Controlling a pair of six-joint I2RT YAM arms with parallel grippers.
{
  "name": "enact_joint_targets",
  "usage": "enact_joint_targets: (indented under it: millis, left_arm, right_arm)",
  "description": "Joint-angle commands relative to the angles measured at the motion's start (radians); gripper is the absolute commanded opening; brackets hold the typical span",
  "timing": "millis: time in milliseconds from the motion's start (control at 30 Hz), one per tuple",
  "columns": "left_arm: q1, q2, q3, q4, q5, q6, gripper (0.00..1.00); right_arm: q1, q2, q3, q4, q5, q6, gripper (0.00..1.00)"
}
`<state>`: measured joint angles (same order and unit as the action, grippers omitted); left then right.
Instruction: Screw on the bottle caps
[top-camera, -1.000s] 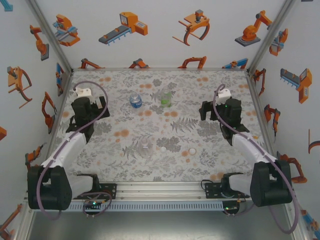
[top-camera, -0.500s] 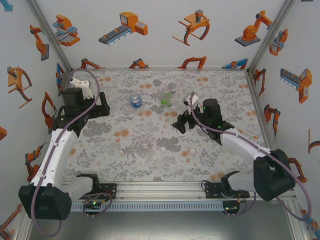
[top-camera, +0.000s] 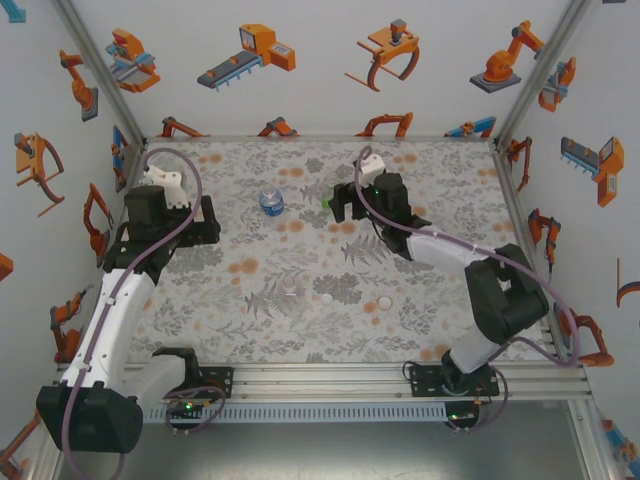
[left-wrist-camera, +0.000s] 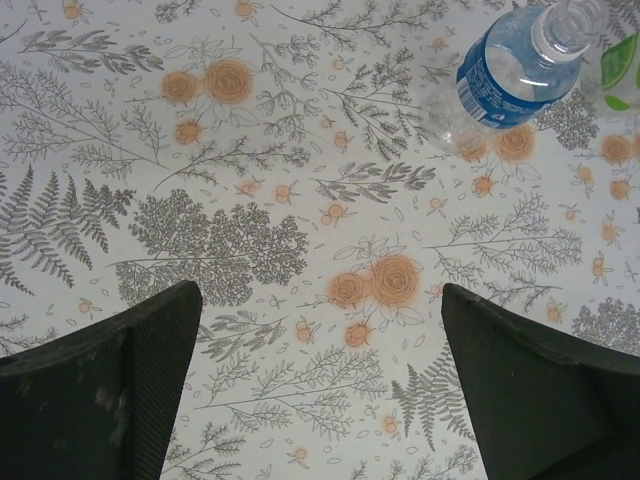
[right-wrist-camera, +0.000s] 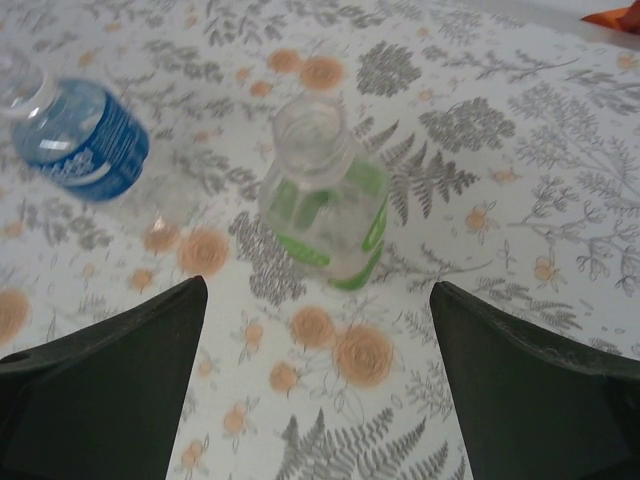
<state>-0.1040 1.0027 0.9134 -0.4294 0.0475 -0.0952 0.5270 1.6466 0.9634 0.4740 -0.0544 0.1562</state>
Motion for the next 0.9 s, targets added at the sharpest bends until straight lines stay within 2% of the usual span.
enact_joint_targets:
  millis: [0, 267, 533, 867]
  left_arm:
    - [0.01, -0.017, -0.009, 0.008, -0.016, -0.007, 0.97]
    - [0.041, -0.005, -0.007, 0.024, 0.039, -0.028, 0.97]
    - [0.046, 0.008, -0.008, 0.029, 0.022, -0.05, 0.97]
    - [0.048, 0.023, 0.004, 0.012, 0.023, -0.051, 0.97]
  right_arm:
    - [0.024, 0.063, 0.091, 0.047, 0.139, 0.052, 0.83]
    - [0.058, 0.236, 0.226, 0.031, 0.293, 0.051, 0.82]
    - [0.07, 0.34, 0.269, 0.06, 0.302, 0.075, 0.79]
    - [0.077, 0.351, 0.231, 0.101, 0.295, 0.093, 0.61]
